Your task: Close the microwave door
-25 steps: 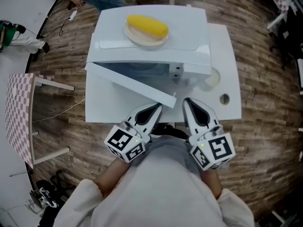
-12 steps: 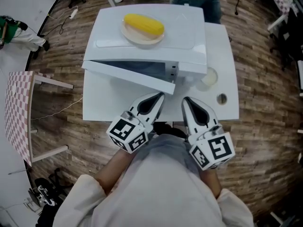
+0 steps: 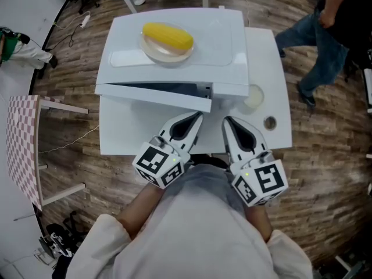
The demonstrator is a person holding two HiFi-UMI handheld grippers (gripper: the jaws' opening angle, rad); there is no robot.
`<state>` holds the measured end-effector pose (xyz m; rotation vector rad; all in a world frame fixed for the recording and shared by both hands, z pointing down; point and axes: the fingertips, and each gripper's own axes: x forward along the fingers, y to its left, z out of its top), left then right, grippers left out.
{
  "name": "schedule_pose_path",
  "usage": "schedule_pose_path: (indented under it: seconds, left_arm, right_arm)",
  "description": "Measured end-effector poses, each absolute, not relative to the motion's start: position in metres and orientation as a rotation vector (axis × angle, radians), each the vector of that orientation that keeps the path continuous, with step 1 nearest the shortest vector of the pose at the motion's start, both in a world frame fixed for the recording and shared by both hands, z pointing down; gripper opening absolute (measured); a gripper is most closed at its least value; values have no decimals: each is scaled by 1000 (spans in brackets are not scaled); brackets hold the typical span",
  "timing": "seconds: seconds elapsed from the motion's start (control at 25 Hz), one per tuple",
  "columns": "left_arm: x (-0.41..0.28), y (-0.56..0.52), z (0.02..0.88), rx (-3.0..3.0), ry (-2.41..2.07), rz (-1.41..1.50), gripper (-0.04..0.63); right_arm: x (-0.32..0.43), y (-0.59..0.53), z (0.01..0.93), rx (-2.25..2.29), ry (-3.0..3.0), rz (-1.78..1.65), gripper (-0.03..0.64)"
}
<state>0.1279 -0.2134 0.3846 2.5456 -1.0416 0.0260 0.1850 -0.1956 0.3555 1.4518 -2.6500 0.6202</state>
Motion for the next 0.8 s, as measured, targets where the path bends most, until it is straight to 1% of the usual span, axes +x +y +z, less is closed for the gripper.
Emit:
schedule_pose_path:
  seconds: [0.64,0.8]
  left_arm:
    - [140,-238,375,2541,-1048,-17,18]
    - [148,-240,365,2569,-1045,-77,18]
  right_arm:
    - [191,-217,366,1440,-2605,648,25]
    - [195,-221,366,1450,-2599,648,25]
